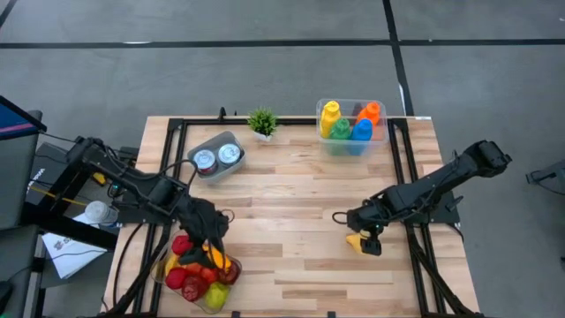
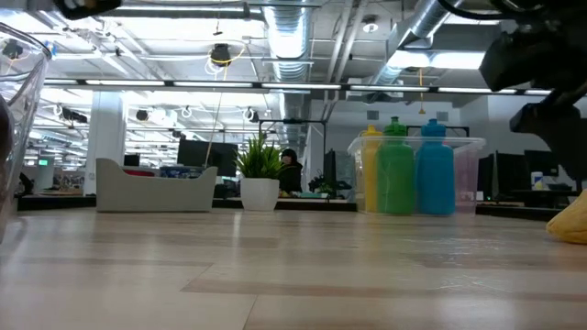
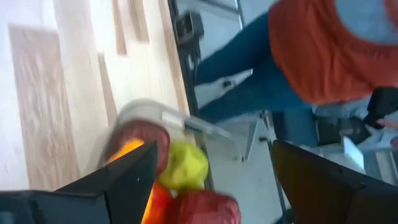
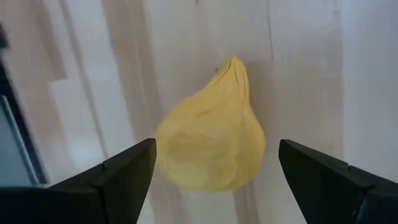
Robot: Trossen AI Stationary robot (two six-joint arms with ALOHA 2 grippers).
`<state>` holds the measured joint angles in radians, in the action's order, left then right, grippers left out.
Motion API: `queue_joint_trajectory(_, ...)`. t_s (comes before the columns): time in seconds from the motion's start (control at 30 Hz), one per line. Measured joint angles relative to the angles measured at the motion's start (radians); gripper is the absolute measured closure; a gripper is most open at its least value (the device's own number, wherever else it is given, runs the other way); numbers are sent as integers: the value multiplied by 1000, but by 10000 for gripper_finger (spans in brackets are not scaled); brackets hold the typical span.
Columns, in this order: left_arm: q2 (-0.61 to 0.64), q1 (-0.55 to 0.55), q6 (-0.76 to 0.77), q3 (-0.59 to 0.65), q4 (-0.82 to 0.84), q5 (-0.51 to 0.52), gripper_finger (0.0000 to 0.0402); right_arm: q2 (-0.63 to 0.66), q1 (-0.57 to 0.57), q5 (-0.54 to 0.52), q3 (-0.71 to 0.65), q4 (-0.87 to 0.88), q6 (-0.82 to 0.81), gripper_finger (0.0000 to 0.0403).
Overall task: Pick & Place Food Item
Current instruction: Put the yellow pear into the bottom transparent bin
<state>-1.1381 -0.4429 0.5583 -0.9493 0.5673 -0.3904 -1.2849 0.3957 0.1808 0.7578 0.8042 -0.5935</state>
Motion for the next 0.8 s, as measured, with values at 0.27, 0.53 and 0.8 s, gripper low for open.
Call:
queue_joint_trajectory(0.27,0,81,-15,0,-65,96,93,-162,15,15,6,-70,52,71)
queue_joint_trajectory(0.53,0,152,-63,0,-94,203,93,-237,18,13,6,-78,21,94)
queue_joint_trajectory(0.8,0,214,-64,0,-134,317,93,-147,15,-17,-5,-65,-22,164)
